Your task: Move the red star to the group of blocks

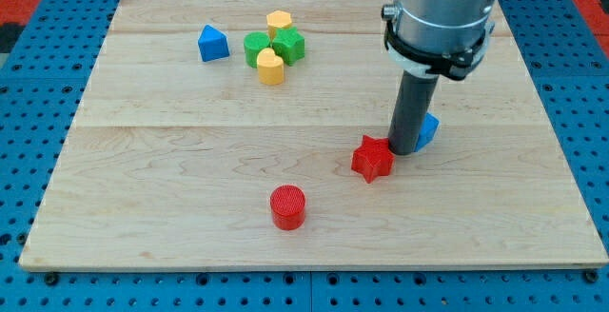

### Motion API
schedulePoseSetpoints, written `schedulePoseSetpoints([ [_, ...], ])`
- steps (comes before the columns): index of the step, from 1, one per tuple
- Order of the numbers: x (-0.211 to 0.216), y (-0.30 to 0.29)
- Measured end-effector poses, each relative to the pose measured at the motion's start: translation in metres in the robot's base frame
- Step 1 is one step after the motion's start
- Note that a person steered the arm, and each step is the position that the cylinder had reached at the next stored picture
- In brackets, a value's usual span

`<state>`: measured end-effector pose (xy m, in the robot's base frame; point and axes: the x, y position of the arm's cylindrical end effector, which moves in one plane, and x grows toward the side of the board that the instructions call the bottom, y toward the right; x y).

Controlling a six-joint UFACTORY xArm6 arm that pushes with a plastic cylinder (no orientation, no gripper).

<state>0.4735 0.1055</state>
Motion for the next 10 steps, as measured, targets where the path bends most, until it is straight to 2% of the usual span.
schedulePoseSetpoints([
  [2,0.044,0.024],
  [4,0.039,-0.073],
  [10,-0.13,-0.093],
])
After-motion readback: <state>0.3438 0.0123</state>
